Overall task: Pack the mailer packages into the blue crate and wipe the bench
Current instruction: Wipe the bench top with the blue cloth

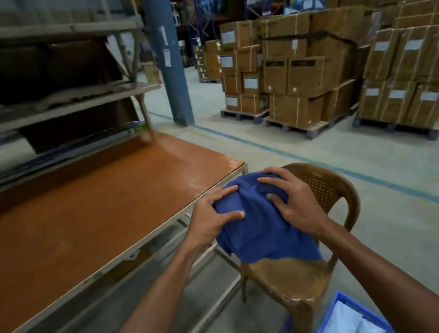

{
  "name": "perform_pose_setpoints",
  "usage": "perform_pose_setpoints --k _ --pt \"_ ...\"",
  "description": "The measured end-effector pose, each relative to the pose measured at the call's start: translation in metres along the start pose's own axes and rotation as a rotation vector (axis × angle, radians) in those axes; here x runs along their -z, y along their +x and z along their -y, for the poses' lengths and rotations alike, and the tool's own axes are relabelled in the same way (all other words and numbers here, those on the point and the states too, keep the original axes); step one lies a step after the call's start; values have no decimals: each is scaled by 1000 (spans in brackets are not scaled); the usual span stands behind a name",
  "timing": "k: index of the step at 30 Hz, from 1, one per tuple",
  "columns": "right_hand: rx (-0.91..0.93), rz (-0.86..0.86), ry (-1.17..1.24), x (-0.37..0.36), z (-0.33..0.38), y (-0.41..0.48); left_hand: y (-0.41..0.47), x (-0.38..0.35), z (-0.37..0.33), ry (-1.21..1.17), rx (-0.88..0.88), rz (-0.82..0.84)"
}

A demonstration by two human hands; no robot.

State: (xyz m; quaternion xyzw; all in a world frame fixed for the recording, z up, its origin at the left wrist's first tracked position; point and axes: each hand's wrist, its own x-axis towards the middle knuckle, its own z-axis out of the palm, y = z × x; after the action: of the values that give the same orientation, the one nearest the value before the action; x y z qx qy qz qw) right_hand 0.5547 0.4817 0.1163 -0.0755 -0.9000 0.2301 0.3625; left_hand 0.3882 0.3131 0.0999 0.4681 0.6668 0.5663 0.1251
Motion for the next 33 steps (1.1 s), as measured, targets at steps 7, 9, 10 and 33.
perform_pose_setpoints --k 7,9,10,33 --pt "266 117 122 -128 143 11 -147 157 2 236 69 -334" --pt "317 242 175 -172 197 11 -196 202 1 372 65 -443" --pt "366 272 176 -195 224 11 -220 225 1 433 61 -489" --pt "239 514 796 -533 586 19 -516 571 68 420 302 -874"
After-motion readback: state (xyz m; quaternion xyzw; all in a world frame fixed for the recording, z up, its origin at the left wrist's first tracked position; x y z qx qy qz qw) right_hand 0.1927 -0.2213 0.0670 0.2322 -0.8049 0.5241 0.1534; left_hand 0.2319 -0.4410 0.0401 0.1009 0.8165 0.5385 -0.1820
